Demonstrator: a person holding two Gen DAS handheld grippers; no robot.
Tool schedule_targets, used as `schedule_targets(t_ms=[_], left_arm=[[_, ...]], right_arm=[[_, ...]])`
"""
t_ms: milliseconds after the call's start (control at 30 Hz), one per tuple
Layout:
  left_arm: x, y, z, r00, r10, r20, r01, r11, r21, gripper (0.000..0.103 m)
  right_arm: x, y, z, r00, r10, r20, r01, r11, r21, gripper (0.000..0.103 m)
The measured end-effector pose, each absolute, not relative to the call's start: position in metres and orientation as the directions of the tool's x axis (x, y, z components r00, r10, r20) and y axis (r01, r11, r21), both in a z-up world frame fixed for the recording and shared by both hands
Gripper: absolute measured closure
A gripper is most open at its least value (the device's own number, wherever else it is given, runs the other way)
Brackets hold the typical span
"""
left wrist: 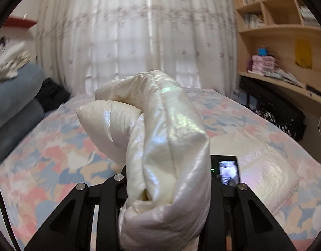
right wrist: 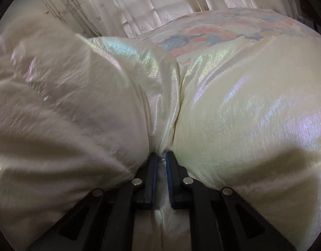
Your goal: Fold large clothes
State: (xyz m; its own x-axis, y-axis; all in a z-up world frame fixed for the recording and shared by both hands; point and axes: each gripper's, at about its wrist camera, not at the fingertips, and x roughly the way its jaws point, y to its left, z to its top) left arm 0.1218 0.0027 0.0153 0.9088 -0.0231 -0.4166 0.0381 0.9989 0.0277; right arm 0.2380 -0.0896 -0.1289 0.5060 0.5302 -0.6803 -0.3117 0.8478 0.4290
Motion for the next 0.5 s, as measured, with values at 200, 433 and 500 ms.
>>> schedule_targets(t_ms=[200, 433, 500], left_arm=[[0.135, -0.045, 0.033, 0.902, -0.009, -0.431, 0.056, 0.994, 0.095, 0.071], [0.144, -0.080, 0.050, 0.897, -0.009, -0.442, 0.075, 0.988, 0.132, 0.071], [0.148, -0.092, 0.051, 0.889, -0.013, -0.458, 0.085, 0.987, 0.136, 0.071]], right_arm=[[0.244, -0.105, -0.127, 0.439, 0.594, -0.674, -0.282, 0.803, 0.525, 0.094], [0.217, -0.156, -0.104, 0.375, 0.688, -0.621, -0.238, 0.719, 0.653, 0.094], [0.203, -0.158, -0.108, 0.362, 0.701, -0.615, -0.261, 0.709, 0.655, 0.095]])
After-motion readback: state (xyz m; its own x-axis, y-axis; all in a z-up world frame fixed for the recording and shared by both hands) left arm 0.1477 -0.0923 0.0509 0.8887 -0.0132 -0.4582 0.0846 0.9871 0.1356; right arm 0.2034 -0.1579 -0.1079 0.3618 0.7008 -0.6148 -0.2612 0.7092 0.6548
